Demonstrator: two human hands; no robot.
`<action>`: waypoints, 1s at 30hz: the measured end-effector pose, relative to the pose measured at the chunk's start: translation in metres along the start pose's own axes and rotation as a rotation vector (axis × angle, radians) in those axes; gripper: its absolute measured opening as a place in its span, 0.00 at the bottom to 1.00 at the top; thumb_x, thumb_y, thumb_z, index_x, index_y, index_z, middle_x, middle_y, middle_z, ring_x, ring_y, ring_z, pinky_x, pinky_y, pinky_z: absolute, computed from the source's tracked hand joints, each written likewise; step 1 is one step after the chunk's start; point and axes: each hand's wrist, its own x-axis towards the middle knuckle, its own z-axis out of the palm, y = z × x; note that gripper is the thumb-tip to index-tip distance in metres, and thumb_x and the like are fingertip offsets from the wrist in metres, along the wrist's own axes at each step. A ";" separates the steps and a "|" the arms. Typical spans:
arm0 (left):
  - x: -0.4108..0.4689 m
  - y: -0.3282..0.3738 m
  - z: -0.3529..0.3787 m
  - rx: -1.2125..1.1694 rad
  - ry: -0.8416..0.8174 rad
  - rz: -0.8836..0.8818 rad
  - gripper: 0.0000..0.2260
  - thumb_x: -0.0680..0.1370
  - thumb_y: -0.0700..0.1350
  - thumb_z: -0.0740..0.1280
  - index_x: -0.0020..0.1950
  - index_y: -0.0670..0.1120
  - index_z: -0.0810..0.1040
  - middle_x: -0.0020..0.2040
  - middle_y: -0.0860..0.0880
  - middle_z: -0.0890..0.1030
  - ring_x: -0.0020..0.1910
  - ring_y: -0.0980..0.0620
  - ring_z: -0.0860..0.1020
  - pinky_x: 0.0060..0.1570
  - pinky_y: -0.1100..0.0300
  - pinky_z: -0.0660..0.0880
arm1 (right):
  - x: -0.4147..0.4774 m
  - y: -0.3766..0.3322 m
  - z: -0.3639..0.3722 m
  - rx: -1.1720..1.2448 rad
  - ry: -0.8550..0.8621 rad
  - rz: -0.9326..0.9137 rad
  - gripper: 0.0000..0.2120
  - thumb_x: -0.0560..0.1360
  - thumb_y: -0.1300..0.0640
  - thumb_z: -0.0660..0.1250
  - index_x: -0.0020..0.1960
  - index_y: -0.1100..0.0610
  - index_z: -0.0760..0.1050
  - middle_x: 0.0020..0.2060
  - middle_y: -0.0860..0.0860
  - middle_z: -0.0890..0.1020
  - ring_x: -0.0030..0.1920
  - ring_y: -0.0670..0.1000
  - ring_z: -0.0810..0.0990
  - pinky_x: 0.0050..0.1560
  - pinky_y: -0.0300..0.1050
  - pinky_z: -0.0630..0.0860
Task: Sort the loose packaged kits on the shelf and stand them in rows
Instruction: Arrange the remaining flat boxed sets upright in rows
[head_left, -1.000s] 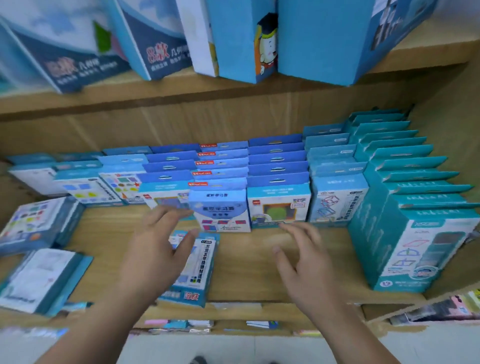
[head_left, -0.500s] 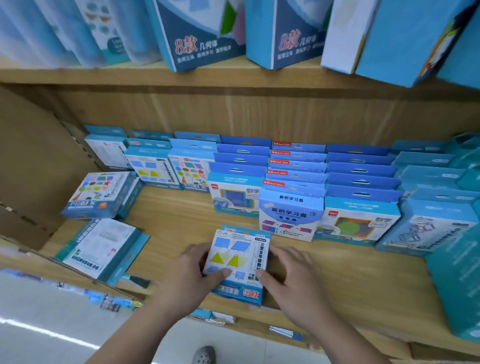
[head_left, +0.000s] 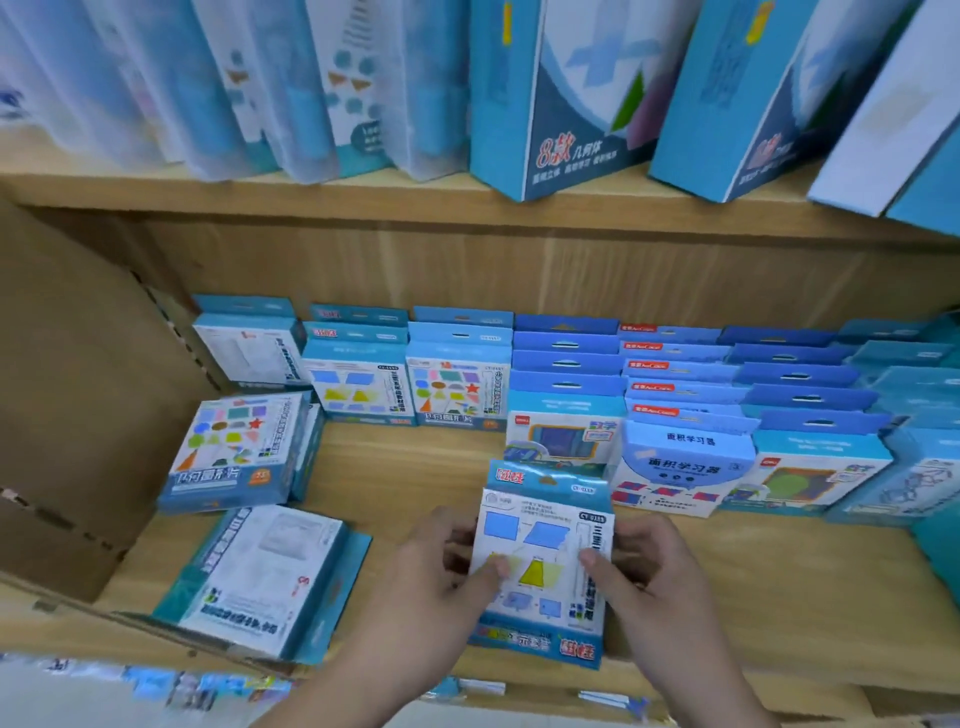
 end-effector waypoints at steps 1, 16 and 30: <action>0.000 0.000 -0.010 -0.020 0.003 0.017 0.06 0.77 0.43 0.72 0.52 0.51 0.79 0.43 0.60 0.84 0.39 0.61 0.82 0.35 0.68 0.75 | -0.003 -0.003 0.008 0.029 0.027 -0.020 0.11 0.73 0.61 0.75 0.48 0.53 0.73 0.42 0.45 0.86 0.44 0.46 0.85 0.39 0.47 0.82; 0.029 -0.056 -0.170 0.525 0.334 0.284 0.20 0.76 0.58 0.70 0.65 0.55 0.76 0.62 0.55 0.77 0.63 0.52 0.72 0.61 0.54 0.72 | 0.015 -0.069 0.116 -0.143 0.044 -0.390 0.27 0.74 0.63 0.74 0.57 0.34 0.68 0.47 0.31 0.80 0.49 0.37 0.80 0.39 0.34 0.78; 0.063 -0.112 -0.217 0.684 0.404 0.144 0.34 0.65 0.74 0.61 0.60 0.55 0.83 0.67 0.51 0.76 0.66 0.47 0.66 0.61 0.47 0.73 | 0.067 -0.076 0.194 -0.457 0.153 -0.465 0.25 0.74 0.53 0.74 0.68 0.53 0.70 0.47 0.46 0.77 0.45 0.47 0.78 0.45 0.44 0.75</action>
